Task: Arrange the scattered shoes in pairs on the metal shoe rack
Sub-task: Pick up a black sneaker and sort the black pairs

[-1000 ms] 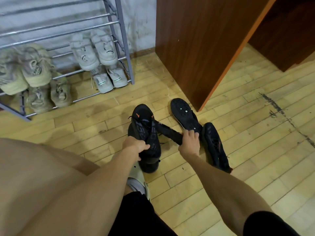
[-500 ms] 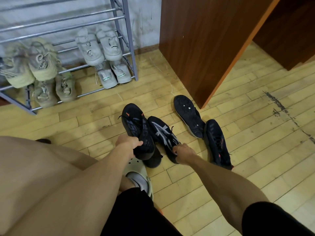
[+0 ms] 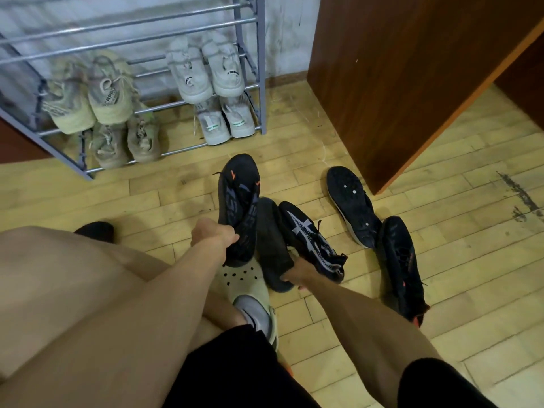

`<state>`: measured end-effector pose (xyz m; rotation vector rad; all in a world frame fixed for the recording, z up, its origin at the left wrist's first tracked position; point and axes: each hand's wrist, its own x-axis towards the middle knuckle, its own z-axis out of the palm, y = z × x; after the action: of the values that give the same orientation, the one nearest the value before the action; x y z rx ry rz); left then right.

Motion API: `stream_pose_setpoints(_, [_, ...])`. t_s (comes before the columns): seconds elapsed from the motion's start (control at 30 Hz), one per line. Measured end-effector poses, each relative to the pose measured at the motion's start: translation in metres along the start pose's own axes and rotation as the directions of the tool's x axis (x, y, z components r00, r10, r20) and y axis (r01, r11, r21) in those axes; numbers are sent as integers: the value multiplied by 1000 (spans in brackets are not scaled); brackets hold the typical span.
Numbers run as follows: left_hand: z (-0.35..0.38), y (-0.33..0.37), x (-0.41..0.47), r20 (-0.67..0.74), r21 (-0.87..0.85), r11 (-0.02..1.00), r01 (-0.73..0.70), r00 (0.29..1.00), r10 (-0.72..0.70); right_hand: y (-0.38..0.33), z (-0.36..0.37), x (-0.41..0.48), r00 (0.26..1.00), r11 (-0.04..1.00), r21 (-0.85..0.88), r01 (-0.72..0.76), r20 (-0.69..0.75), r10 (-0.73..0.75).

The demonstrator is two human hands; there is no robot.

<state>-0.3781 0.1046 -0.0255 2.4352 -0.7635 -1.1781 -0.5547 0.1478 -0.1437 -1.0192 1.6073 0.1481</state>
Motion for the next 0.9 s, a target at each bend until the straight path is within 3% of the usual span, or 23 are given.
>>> stream_pose_setpoints(0.17, [2, -3, 1, 33, -105, 992, 69, 997, -66, -6, -13, 1, 997, 941, 328, -78, 37, 70])
stream_pose_setpoints(0.3, [9, 4, -4, 80, -222, 968, 118, 991, -102, -12, -37, -1, 993, 993, 80, 87, -93, -79])
stream_pose_setpoints(0.43, [10, 16, -15, 39, -257, 964, 64, 998, -56, -33, -75, -11, 952, 982, -82, 171, -241, -186])
stream_pose_setpoints(0.57, [10, 22, -21, 66, -267, 963, 26, 998, -9, -37, -100, -21, 834, 949, -290, 127, -487, -260])
stream_pose_setpoints(0.7, [19, 20, -25, 118, -310, 950, 43, 993, -6, -12, -97, -28, 698, 931, -363, 31, -659, -280])
stream_pose_setpoints(0.77, [25, 16, -26, 168, -326, 942, 79, 986, -25, 5, -80, -28, 676, 843, -538, 7, -619, -400])
stream_pose_setpoints(0.83, [29, 14, -28, 218, -334, 934, 123, 975, -50, 22, -49, -25, 684, 692, -719, 61, -475, -553])
stream_pose_setpoints(0.9, [32, 12, -28, 242, -328, 934, 141, 968, -62, 31, -16, -24, 727, 600, -785, 151, -324, -606])
